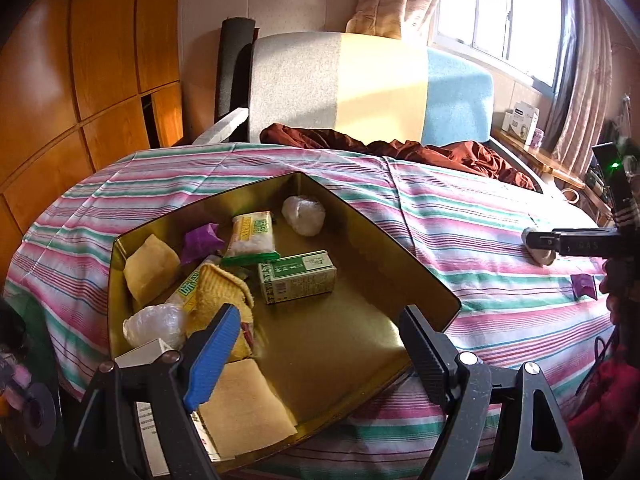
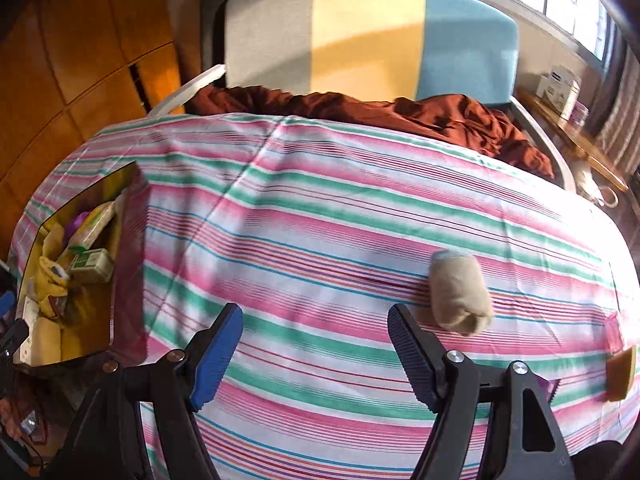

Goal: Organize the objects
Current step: 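Move both tools toward the beige sock and purple pouch on the bed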

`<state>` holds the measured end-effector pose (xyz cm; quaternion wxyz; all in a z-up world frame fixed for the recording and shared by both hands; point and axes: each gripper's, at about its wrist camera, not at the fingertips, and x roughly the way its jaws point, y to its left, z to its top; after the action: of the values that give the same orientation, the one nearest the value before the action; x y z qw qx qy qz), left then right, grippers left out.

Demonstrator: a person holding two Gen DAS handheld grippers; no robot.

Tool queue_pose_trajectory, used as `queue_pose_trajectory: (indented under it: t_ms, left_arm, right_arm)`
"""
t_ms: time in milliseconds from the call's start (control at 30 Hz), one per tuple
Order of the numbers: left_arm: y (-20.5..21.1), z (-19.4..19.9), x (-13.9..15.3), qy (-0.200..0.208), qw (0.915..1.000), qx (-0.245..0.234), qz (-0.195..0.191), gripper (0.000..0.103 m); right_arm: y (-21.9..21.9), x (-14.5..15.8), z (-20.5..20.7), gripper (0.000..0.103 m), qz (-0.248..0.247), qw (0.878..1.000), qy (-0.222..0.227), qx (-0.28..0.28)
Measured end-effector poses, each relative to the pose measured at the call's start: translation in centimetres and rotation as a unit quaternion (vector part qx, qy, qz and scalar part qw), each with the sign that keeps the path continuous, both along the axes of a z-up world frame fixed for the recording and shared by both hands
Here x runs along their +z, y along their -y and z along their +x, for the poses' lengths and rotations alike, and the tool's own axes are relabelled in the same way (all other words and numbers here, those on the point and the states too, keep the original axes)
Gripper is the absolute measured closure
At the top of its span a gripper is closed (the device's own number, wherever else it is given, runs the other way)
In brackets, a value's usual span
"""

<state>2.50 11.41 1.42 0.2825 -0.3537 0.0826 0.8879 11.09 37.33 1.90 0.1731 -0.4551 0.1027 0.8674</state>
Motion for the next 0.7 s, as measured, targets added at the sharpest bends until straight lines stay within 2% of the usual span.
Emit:
queue_pose_trajectory:
  t_ms: [133, 233, 367, 467, 700]
  left_arm:
    - [-1.8, 0.6, 0.2, -0.004, 0.9997, -0.025, -0.004, 0.021]
    - [-3.3, 1.1, 0.4, -0.008, 0.9989, -0.045, -0.007, 0.02]
    - [-5.8, 1.8, 0.8, -0.011, 0.9971, -0.075, -0.008, 0.02]
    - [-7.9, 2.4, 1.0, -0.01, 0.9949, -0.1, -0.007, 0.019]
    - [-14.1, 3.4, 0.6, 0.02, 0.9878, -0.154, -0.002, 0.019]
  right_arm:
    - [-5.1, 1.1, 2.8, 0.027, 0.008, 0.997, -0.013, -0.08]
    - [-9.0, 1.2, 5.0, 0.027, 0.002, 0.988, -0.029, -0.15]
    - [-13.5, 0.1, 8.0, 0.027, -0.026, 0.968, -0.056, -0.243]
    - [-15.7, -1.0, 9.9, 0.027, -0.08, 0.949, -0.071, -0.298]
    - [-17.4, -1.8, 12.7, 0.027, -0.137, 0.921, -0.103, -0.35]
